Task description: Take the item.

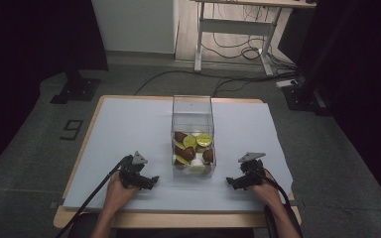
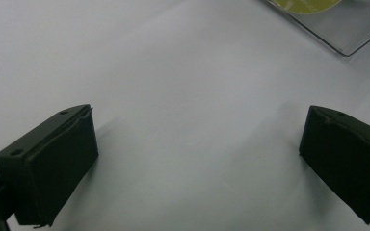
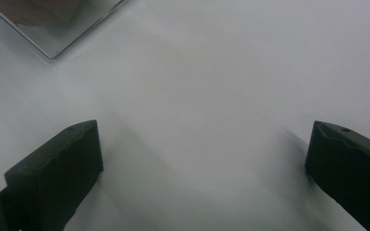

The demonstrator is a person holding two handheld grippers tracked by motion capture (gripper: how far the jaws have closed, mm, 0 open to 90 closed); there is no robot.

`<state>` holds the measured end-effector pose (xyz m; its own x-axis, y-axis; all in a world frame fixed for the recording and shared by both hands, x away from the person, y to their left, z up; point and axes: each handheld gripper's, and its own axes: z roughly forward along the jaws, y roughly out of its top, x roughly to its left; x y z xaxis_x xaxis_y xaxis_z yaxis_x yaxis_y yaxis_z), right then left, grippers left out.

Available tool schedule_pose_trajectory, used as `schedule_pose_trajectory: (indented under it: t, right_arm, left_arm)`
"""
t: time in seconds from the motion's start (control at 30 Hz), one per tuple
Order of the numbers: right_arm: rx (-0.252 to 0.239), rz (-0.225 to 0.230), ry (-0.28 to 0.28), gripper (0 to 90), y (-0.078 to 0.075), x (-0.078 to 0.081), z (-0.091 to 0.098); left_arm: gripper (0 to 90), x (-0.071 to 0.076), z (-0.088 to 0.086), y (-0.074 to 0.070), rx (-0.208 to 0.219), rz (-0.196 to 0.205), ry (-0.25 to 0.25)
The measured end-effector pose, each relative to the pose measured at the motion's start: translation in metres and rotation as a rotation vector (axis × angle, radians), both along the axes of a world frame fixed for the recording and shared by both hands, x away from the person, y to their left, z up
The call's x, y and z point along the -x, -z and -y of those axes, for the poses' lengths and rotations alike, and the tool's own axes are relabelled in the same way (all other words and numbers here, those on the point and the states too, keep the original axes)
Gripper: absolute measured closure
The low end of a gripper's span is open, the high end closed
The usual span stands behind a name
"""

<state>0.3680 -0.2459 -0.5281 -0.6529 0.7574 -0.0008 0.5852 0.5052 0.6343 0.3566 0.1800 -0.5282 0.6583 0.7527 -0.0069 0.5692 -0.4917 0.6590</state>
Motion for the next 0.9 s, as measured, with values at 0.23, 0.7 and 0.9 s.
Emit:
schedule_pose_trajectory:
  t: [0.23, 0.7, 0.9]
  right_arm:
    - [0.007, -0.010, 0.004, 0.7, -0.002, 0.000, -0.001]
    - [-0.048, 0.032, -0.030, 1.5, -0.016, 0.002, 0.000]
    - [-0.106, 0.041, -0.028, 1.1, -0.022, 0.003, 0.002]
  left_arm:
    - [0.0, 0.000, 0.000, 0.000, 0.000, -0.001, 0.000]
    - [0.0, 0.000, 0.000, 0.000, 0.001, -0.001, 0.000]
    - [0.0, 0.000, 0.000, 0.000, 0.002, -0.001, 0.000]
